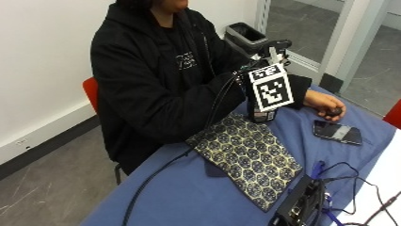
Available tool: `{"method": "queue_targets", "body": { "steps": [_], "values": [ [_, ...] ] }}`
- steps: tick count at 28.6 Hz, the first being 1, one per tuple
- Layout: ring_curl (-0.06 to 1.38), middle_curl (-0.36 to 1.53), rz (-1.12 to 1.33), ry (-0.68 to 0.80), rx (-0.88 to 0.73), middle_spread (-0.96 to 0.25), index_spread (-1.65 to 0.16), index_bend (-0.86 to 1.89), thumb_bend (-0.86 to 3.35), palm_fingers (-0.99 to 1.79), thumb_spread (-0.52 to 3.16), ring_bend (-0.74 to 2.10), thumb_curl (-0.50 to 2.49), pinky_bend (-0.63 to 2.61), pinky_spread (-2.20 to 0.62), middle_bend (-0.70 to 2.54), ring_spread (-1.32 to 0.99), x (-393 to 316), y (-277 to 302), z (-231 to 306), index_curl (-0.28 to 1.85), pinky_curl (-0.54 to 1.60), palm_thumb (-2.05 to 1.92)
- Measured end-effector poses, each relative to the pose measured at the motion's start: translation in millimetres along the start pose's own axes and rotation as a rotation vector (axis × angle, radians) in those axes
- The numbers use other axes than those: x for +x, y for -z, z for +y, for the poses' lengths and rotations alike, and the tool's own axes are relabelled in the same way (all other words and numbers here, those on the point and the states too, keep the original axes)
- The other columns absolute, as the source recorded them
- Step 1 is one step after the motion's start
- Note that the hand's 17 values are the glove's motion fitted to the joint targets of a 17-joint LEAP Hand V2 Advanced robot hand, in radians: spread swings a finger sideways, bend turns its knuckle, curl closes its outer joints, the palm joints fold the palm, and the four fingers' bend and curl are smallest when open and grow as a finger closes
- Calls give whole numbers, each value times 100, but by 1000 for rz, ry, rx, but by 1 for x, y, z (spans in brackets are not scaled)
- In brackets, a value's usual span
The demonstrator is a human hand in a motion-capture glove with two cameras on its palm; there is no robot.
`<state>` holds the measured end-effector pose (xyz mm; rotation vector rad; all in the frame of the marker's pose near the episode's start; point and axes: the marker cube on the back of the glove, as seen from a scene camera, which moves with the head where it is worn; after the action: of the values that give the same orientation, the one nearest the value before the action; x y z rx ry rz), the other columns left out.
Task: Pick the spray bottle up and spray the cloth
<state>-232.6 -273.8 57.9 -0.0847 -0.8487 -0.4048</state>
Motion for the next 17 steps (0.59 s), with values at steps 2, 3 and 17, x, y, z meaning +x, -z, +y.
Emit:
{"method": "queue_targets", "body": {
  "steps": [2, 3, 17],
  "values": [
    [50, 61, -53, 23, 55, -16, -23, 19, -1, 132, 125, 70, 67, 55, -23, 65, -18, 6, -4, -9, 62, 44, 109],
    [50, 61, -74, 31, 74, -16, -23, 19, -1, 132, 125, 70, 67, 55, -23, 65, -18, 9, -7, -13, 62, 44, 109],
    [51, 62, -109, 37, 100, -16, -24, 19, 0, 131, 124, 71, 68, 55, -24, 67, -18, 31, -21, -38, 64, 44, 109]
  ]
}}
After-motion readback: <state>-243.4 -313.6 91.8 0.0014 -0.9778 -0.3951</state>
